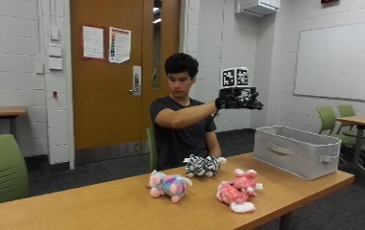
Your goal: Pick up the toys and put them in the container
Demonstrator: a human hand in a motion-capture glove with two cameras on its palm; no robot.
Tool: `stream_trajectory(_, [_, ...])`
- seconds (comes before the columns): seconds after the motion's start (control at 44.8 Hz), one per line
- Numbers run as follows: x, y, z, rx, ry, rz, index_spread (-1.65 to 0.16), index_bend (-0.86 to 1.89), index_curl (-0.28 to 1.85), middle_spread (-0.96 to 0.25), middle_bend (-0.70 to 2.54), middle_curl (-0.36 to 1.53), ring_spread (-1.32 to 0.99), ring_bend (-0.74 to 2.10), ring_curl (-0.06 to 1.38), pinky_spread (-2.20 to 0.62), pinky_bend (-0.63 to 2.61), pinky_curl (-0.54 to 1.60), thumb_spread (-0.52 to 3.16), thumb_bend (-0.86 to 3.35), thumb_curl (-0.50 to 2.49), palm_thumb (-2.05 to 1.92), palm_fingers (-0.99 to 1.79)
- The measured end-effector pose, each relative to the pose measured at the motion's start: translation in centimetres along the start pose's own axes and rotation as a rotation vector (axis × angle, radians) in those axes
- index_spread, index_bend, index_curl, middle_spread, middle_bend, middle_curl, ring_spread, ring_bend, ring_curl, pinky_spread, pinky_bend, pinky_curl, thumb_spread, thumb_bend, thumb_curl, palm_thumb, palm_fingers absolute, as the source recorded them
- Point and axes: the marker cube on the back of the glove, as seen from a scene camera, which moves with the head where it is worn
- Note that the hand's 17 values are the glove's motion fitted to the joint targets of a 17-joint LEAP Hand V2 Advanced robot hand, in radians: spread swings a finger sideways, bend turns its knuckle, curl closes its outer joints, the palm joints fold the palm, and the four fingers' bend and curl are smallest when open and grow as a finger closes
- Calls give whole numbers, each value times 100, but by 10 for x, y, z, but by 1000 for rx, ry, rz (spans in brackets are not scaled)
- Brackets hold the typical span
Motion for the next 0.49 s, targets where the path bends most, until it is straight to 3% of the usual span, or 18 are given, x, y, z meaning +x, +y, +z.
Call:
stream_trajectory(0.201, [12,0,4,-8,0,7,-19,22,14,-9,24,11,-22,19,6,-5,40,16,80,-7,3,-11,22])
stream_trajectory(0.491, [21,6,8,-2,3,13,-24,20,22,-12,24,19,-29,20,10,-6,41,21,102,-8,6,-11,19])
